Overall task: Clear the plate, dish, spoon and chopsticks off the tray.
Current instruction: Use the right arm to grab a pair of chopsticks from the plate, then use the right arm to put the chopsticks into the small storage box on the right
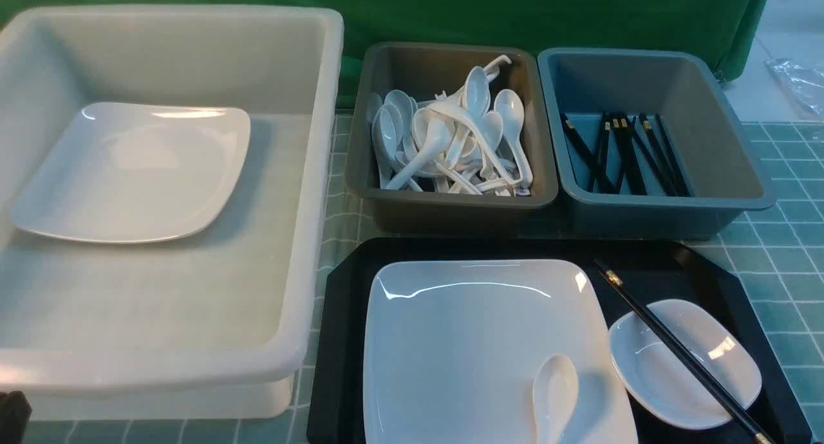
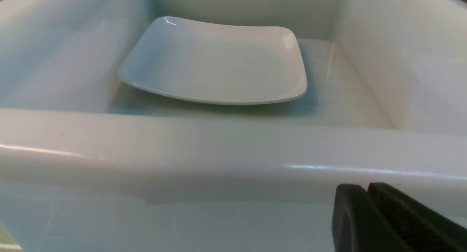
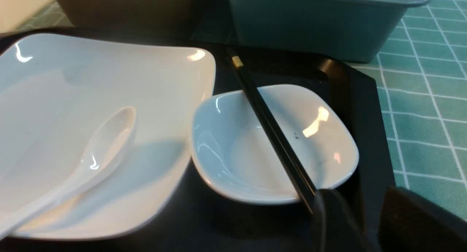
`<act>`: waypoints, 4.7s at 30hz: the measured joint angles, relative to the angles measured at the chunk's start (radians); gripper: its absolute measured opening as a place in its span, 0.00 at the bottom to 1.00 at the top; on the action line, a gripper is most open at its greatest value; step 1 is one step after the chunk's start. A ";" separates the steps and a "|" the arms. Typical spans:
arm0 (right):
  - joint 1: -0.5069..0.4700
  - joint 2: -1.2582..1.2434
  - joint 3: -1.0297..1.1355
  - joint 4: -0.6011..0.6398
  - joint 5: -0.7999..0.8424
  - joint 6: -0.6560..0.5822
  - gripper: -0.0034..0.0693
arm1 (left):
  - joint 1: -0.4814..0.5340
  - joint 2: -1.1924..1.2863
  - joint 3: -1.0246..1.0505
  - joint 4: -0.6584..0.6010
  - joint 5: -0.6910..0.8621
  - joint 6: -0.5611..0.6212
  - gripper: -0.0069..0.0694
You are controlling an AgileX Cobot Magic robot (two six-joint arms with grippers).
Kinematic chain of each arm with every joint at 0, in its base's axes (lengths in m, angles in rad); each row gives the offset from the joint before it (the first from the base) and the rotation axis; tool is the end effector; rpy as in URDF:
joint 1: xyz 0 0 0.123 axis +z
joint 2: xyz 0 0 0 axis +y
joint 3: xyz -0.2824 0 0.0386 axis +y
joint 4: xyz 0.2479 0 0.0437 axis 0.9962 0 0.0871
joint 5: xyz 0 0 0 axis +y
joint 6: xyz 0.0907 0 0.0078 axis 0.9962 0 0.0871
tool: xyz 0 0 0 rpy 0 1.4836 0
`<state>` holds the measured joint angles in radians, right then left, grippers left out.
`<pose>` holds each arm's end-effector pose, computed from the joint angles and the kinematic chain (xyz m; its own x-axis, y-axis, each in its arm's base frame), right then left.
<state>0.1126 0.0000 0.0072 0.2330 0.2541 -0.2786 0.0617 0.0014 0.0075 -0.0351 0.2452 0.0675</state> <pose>0.0544 0.0115 0.1882 -0.1565 -0.0707 -0.9851 -0.1776 0.9832 -0.0424 0.0556 0.0027 0.1883 -0.1674 0.0232 -0.9856 -0.0477 0.9984 0.0316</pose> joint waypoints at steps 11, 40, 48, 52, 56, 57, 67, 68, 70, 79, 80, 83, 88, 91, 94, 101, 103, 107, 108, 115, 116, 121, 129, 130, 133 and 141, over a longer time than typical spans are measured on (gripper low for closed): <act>0.000 0.000 0.000 0.000 0.000 0.000 0.38 | 0.000 0.000 0.000 -0.309 -0.226 -0.151 0.11; 0.000 0.000 0.000 0.000 0.000 0.000 0.38 | -0.232 0.543 -0.528 -0.340 0.439 0.245 0.11; 0.000 0.000 0.000 0.000 -0.001 0.000 0.38 | -0.579 0.788 -0.628 -0.367 0.340 0.308 0.11; 0.000 0.000 0.000 0.020 -0.051 0.041 0.38 | -0.690 0.806 -0.669 -0.384 0.282 0.319 0.11; 0.000 0.000 0.000 0.076 -0.193 0.229 0.38 | -0.728 0.806 -0.672 -0.384 0.242 0.323 0.11; 0.000 0.000 0.000 0.080 -0.254 0.304 0.38 | -0.730 0.806 -0.672 -0.384 0.239 0.324 0.11; 0.002 0.287 -0.274 0.100 0.082 0.351 0.31 | -0.730 0.807 -0.672 -0.381 0.214 0.412 0.11; 0.002 0.305 -0.304 0.100 0.098 0.336 0.31 | -0.730 0.807 -0.672 -0.381 0.214 0.415 0.11; 0.003 0.534 -0.469 0.100 0.297 0.171 0.32 | -0.730 0.807 -0.672 -0.383 0.195 0.436 0.11; 0.003 1.185 -0.821 0.094 0.574 -0.189 0.38 | -0.730 0.738 -0.672 -0.383 0.218 0.447 0.11; 0.004 1.230 -0.841 0.089 0.576 -0.196 0.40 | -0.730 0.720 -0.672 -0.383 0.226 0.451 0.11; 0.004 1.396 -0.900 0.070 0.554 -0.231 0.57 | -0.730 0.654 -0.672 -0.384 0.252 0.451 0.11; 0.004 1.524 -0.910 0.066 0.424 -0.262 0.72 | -0.730 0.603 -0.673 -0.386 0.258 0.451 0.11; 0.004 1.574 -0.910 0.066 0.368 -0.269 0.74 | -0.730 0.600 -0.673 -0.386 0.262 0.451 0.11; 0.004 1.634 -0.910 0.065 0.318 -0.293 0.74 | -0.730 0.600 -0.673 -0.386 0.262 0.454 0.11; 0.005 1.715 -0.914 0.068 0.277 -0.340 0.67 | -0.730 0.600 -0.673 -0.374 0.261 0.457 0.11; 0.006 1.723 -0.919 0.068 0.273 -0.343 0.61 | -0.730 0.600 -0.673 -0.374 0.261 0.457 0.11; 0.006 1.728 -0.922 0.068 0.267 -0.344 0.49 | -0.730 0.600 -0.673 -0.372 0.261 0.457 0.11; 0.006 1.727 -0.922 0.068 0.266 -0.344 0.45 | -0.730 0.600 -0.673 -0.371 0.261 0.457 0.11; 0.006 1.722 -0.922 0.071 0.335 -0.393 0.20 | -0.730 0.600 -0.674 -0.368 0.261 0.457 0.11; 0.006 1.713 -0.921 0.070 0.355 -0.393 0.20 | -0.730 0.600 -0.674 -0.368 0.261 0.457 0.11; 0.025 1.564 -0.948 0.066 0.477 -0.394 0.20 | -0.730 0.600 -0.674 -0.367 0.244 0.457 0.11; 0.039 1.488 -1.235 0.123 0.431 -0.227 0.20 | -0.730 0.600 -0.674 -0.367 0.151 0.457 0.11; 0.029 1.516 -1.294 0.126 0.418 -0.196 0.20 | -0.730 0.600 -0.674 -0.367 0.145 0.457 0.11; 0.006 1.661 -1.469 0.132 0.388 -0.108 0.20 | -0.730 0.600 -0.676 -0.367 0.132 0.457 0.11; -0.020 2.079 -1.904 0.105 0.314 0.088 0.24 | -0.730 0.600 -0.676 -0.368 0.127 0.447 0.11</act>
<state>0.0929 2.0785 -1.8964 0.3375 0.5677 -0.1907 -0.6687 0.6009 -0.6687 -0.4034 0.3726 0.5143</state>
